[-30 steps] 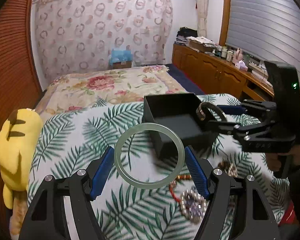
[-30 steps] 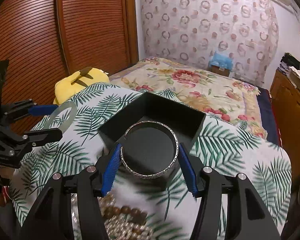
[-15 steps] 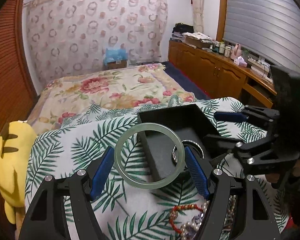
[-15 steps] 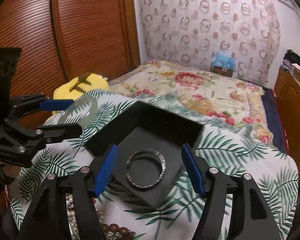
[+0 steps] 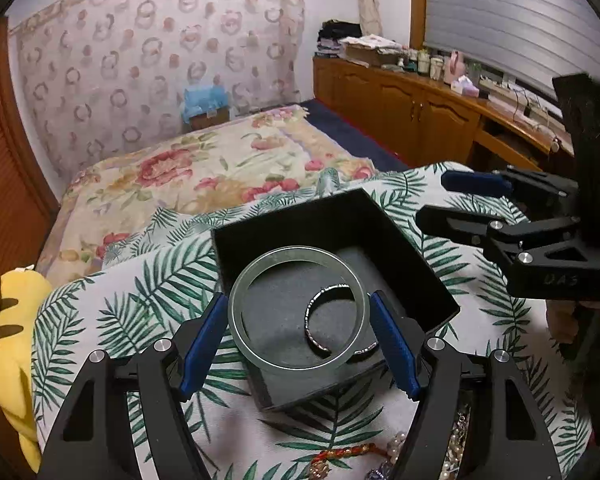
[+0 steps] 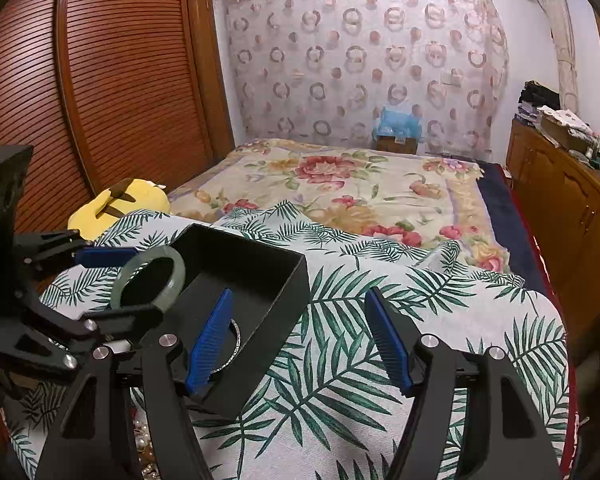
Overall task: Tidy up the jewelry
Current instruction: 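Lower the green jade bangle into the black box and open the left gripper, then move the left gripper to the pile and grasp a pearl necklace, then lift the pearl necklace with the left gripper while right gripper grasps another pearl strand, then lower both pearl strands into the black box and open both grippers, then grasp the purple crystal hair clip with left gripper while right grasps brown bead bracelet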
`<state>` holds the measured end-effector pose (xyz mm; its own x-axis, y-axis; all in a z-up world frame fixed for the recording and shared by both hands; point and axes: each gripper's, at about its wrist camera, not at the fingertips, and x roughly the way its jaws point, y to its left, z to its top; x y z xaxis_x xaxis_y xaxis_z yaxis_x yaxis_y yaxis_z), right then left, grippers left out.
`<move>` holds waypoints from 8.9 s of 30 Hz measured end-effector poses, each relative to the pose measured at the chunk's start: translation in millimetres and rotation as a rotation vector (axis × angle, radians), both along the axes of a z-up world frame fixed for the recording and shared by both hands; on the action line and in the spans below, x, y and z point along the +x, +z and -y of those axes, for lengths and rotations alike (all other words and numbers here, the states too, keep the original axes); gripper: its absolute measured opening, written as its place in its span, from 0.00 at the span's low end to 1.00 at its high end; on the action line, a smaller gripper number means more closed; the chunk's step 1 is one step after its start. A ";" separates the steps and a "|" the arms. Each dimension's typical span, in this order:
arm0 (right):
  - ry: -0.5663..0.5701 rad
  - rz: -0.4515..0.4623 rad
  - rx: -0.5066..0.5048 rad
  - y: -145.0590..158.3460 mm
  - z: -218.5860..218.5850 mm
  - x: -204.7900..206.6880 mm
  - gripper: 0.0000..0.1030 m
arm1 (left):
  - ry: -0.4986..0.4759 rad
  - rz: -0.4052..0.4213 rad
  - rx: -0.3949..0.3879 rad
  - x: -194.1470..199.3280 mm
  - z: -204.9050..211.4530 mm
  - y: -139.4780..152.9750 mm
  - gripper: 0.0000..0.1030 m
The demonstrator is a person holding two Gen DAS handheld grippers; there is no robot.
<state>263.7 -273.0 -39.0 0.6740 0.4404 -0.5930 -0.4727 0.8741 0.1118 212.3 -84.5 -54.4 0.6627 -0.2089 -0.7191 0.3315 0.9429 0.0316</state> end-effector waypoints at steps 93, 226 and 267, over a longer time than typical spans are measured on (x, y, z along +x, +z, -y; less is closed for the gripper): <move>0.034 -0.118 -0.029 -55.2 0.5 -200.2 0.27 | -0.126 -0.104 -0.103 -95.4 -8.7 -30.8 0.06; 0.105 0.053 -0.094 45.1 -52.3 -2.7 0.11 | 0.010 0.173 -0.153 -46.1 -41.7 65.4 0.19; 0.113 -0.147 -0.139 -44.9 -16.7 -113.3 0.07 | -0.030 -0.090 -0.124 -120.4 -26.0 -39.1 0.34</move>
<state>150.4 -256.2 -83.9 0.5271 0.4155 -0.7413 -0.5558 0.8284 0.0691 91.9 -58.6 -93.5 0.5887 -0.3186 -0.7429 0.3556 0.9274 -0.1159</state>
